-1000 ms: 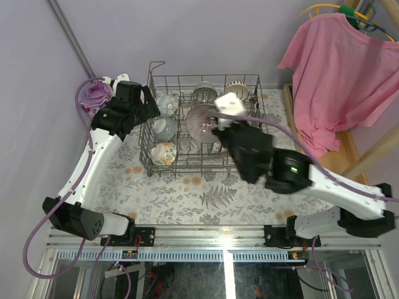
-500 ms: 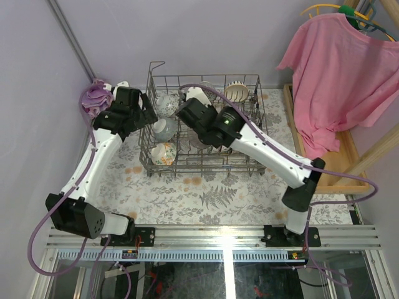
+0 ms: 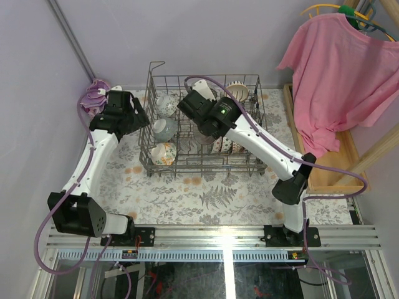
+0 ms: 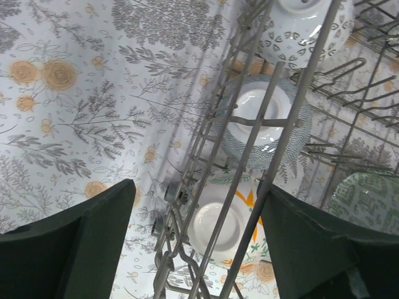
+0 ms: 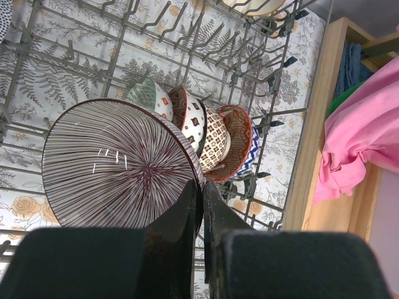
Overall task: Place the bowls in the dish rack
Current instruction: Adjust the dish rack at the center of the board.
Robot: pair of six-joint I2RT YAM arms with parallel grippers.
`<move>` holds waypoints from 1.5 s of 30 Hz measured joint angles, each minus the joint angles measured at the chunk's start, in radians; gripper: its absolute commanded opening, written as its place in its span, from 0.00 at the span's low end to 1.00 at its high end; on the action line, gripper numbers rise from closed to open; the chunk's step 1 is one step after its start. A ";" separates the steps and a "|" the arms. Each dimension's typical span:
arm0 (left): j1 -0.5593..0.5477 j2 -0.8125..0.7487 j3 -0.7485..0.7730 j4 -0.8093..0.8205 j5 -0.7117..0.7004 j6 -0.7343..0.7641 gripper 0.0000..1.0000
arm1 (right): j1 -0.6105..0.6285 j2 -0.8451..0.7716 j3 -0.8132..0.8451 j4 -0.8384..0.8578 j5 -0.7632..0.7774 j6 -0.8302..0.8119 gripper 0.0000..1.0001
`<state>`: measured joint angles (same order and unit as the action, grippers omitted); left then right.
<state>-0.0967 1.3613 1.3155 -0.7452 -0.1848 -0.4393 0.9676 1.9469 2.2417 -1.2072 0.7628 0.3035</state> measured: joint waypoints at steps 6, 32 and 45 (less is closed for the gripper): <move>-0.002 0.000 -0.008 0.049 0.082 0.003 0.24 | -0.033 0.003 0.002 -0.005 -0.023 0.003 0.00; -0.017 -0.327 -0.285 0.125 0.252 -0.051 0.00 | -0.027 0.208 0.134 -0.151 0.192 0.014 0.00; -0.111 -0.375 -0.323 0.142 0.206 -0.107 0.00 | 0.089 0.274 0.122 -0.163 0.339 -0.019 0.00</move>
<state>-0.2077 0.9867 0.9920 -0.6029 0.0208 -0.5465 1.0569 2.2211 2.3642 -1.3701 1.1015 0.2840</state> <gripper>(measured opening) 0.040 0.035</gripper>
